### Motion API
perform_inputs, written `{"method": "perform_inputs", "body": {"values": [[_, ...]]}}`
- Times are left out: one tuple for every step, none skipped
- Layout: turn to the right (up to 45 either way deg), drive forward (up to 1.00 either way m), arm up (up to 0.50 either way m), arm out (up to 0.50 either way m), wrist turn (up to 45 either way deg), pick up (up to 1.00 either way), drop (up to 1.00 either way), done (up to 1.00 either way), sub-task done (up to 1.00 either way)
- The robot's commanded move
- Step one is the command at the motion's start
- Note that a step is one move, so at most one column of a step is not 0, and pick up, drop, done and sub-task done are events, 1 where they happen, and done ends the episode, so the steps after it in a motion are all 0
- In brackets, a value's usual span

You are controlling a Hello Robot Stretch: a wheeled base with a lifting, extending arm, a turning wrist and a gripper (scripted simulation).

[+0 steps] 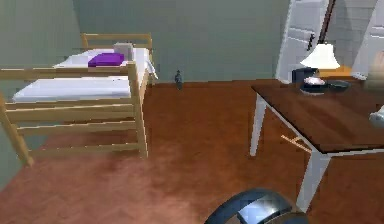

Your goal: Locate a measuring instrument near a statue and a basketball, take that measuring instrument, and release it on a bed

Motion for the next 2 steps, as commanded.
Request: {"method": "perform_inputs", "body": {"values": [[0.0, 1.0, 0.0, 0.0, 0.0, 0.0, 0.0, 0.0, 0.0], [-6.0, 0.0, 0.0, 0.0, 0.0, 0.0, 0.0, 0.0, 0.0]]}}
